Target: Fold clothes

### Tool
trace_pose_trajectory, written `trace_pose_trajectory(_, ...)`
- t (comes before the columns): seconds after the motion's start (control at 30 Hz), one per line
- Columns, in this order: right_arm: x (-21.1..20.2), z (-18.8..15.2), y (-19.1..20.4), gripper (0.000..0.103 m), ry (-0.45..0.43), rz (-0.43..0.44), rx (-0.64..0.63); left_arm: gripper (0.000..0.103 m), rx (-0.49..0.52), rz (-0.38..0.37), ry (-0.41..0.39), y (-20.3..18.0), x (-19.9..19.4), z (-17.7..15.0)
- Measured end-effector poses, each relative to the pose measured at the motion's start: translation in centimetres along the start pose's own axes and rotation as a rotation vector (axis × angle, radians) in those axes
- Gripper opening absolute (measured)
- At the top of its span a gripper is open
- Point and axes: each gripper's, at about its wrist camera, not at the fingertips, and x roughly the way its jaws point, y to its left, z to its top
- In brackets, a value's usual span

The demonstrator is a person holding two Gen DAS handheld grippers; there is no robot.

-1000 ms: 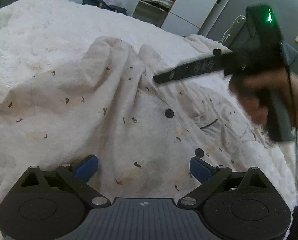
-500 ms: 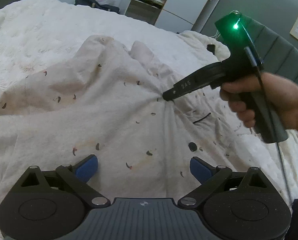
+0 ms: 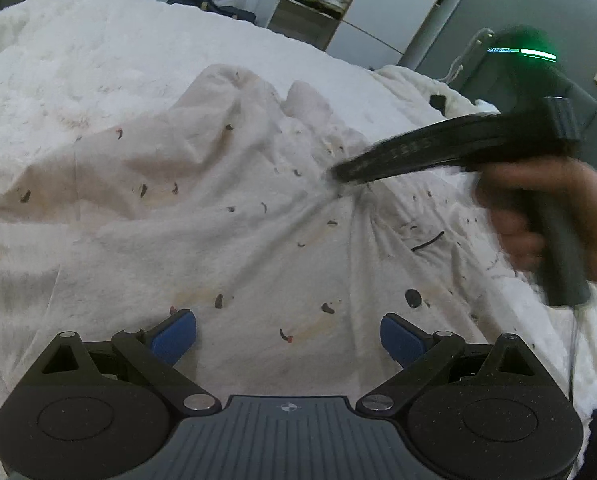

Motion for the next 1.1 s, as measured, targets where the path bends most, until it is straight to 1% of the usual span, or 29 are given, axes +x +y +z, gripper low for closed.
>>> trace_pose_trajectory(0.03, -1.4, -0.5, -1.0, 0.060, -0.025, -0.006, 0.023, 0.097, -0.014, -0.019, -0.009, 0.0, -0.3, -0.1)
trace_pose_trajectory(0.07, -3.8, -1.3, -2.8, 0.063, -0.061, -0.024, 0.058, 0.097, -0.027, -0.038, -0.018, 0.0, -0.7, -0.3)
trace_pose_trajectory(0.1, -6.3, -2.2, -5.0, 0.063, -0.090, -0.051, 0.089, 0.097, -0.057, -0.066, -0.036, 0.0, -1.4, -0.4)
trace_pose_trajectory(0.13, -9.0, -3.3, -8.0, 0.063, -0.102, -0.110, 0.110, 0.097, -0.081, -0.086, -0.052, 0.0, -2.1, -0.6)
trace_pose_trajectory(0.17, -11.5, -4.6, -11.1, 0.063, -0.119, -0.180, 0.124, 0.097, -0.095, -0.094, -0.084, -0.5, -3.4, -0.9)
trace_pose_trajectory(0.23, -15.5, -6.7, -16.9, 0.063, -0.141, -0.304, 0.166, 0.097, -0.117, -0.091, -0.177, -2.2, -7.0, -1.6)
trace_pose_trajectory(0.33, -19.0, -9.0, -23.9, 0.063, -0.145, -0.403, 0.254, 0.097, -0.103, -0.079, -0.268, -5.6, -11.7, -2.8)
trace_pose_trajectory(0.37, -19.8, -10.1, -26.4, 0.062, -0.142, -0.436, 0.278, 0.099, -0.107, -0.071, -0.299, -7.1, -13.5, -3.4)
trace_pose_trajectory(0.4, -19.9, -10.7, -27.8, 0.062, -0.134, -0.458, 0.278, 0.100, -0.117, -0.055, -0.338, -8.9, -15.8, -4.3)
trace_pose_trajectory(0.43, -19.9, -11.6, -29.7, 0.061, -0.116, -0.485, 0.269, 0.100, -0.125, -0.040, -0.363, -10.0, -17.1, -4.9)
trace_pose_trajectory(0.47, -19.6, -12.0, -30.5, 0.060, -0.106, -0.481, 0.264, 0.100, -0.128, -0.014, -0.395, -11.6, -18.8, -5.7)
trace_pose_trajectory(0.5, -19.1, -12.3, -31.2, 0.058, -0.098, -0.465, 0.262, 0.100, -0.120, 0.028, -0.438, -13.6, -20.6, -6.8)
trace_pose_trajectory(0.57, -17.9, -12.5, -32.1, 0.056, -0.092, -0.441, 0.248, 0.101, -0.080, 0.136, -0.527, -17.5, -23.3, -9.3)
trace_pose_trajectory(0.6, -17.6, -12.4, -32.2, 0.056, -0.090, -0.450, 0.236, 0.101, -0.050, 0.206, -0.578, -19.4, -24.3, -10.8)
trace_pose_trajectory(0.63, -16.6, -12.3, -32.3, 0.056, -0.080, -0.477, 0.212, 0.102, -0.018, 0.246, -0.602, -21.2, -24.9, -12.0)
trace_pose_trajectory(0.67, -15.5, -12.2, -32.5, 0.056, -0.064, -0.500, 0.194, 0.102, 0.014, 0.266, -0.610, -22.8, -25.2, -13.2)
trace_pose_trajectory(0.7, -14.3, -12.3, -32.9, 0.055, -0.030, -0.514, 0.191, 0.102, 0.039, 0.273, -0.608, -24.2, -25.4, -14.1)
trace_pose_trajectory(0.73, -13.3, -12.4, -33.3, 0.051, 0.002, -0.523, 0.189, 0.102, 0.057, 0.265, -0.595, -25.4, -25.5, -14.9)
trace_pose_trajectory(0.77, -12.5, -12.6, -33.7, 0.033, 0.030, -0.517, 0.188, 0.102, 0.076, 0.252, -0.578, -26.6, -25.5, -15.6)
trace_pose_trajectory(0.8, -11.8, -12.8, -34.0, 0.001, 0.052, -0.512, 0.183, 0.102, 0.093, 0.239, -0.563, -27.6, -25.5, -16.2)
trace_pose_trajectory(0.83, -11.3, -13.0, -34.0, 0.002, 0.064, -0.506, 0.167, 0.102, 0.105, 0.231, -0.553, -28.2, -25.3, -16.5)
trace_pose_trajectory(0.87, -11.1, -13.1, -34.0, 0.000, 0.063, -0.501, 0.154, 0.102, 0.124, 0.228, -0.535, -28.6, -25.0, -16.8)
trace_pose_trajectory(0.9, -11.6, -12.8, -33.9, 0.000, 0.032, -0.495, 0.154, 0.102, 0.150, 0.226, -0.511, -29.2, -24.6, -17.0)
trace_pose_trajectory(0.97, -12.8, -12.0, -34.3, 0.000, -0.015, -0.494, 0.155, 0.102, 0.155, 0.231, -0.497, -29.5, -24.1, -17.0)
trace_pose_trajectory(1.0, -13.4, -11.6, -34.4, 0.000, -0.034, -0.508, 0.147, 0.102, 0.147, 0.230, -0.497, -29.4, -23.9, -16.9)
trace_pose_trajectory(1.03, -14.4, -10.7, -34.7, 0.000, -0.071, -0.542, 0.122, 0.102, 0.138, 0.225, -0.499, -29.4, -23.7, -16.8)
trace_pose_trajectory(1.1, -15.8, -9.4, -35.4, 0.000, -0.113, -0.594, 0.088, 0.102, 0.112, 0.202, -0.514, -29.5, -23.4, -16.3)
